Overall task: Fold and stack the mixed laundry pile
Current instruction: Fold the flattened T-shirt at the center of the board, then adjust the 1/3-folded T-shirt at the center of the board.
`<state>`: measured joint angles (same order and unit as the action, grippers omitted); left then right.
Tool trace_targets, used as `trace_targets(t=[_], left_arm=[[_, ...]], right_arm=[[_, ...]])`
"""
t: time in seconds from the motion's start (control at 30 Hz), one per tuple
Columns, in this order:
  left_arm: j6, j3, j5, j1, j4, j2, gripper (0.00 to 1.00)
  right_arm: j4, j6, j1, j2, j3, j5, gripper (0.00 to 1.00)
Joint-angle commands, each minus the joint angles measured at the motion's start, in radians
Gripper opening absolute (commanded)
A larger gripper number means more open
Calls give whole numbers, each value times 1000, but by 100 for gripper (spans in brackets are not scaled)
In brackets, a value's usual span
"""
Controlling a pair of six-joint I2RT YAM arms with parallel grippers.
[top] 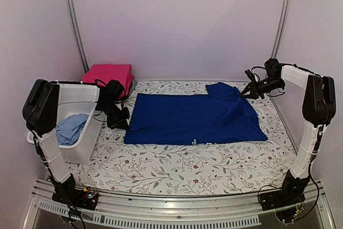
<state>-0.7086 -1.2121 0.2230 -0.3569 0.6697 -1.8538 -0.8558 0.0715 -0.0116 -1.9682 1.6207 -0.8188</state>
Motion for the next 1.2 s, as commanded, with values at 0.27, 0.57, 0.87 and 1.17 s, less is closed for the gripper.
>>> trace_targets(t=[0.27,0.57,0.87,1.17], left_arm=[[56,-81,-15,10,-19,-66,0],[102,-11,13,50,-34,35,44],[129,196,136,70,-105,171,50],[135,265,185,63,-146,159,49]], right_arm=[[-10,-24,0,-20,27,111,3],[-4,-168,-100,163,-154,192,65],[-29,-179,-125,365,-466,312,63],[8,-158,-125,277,-508,405,57]])
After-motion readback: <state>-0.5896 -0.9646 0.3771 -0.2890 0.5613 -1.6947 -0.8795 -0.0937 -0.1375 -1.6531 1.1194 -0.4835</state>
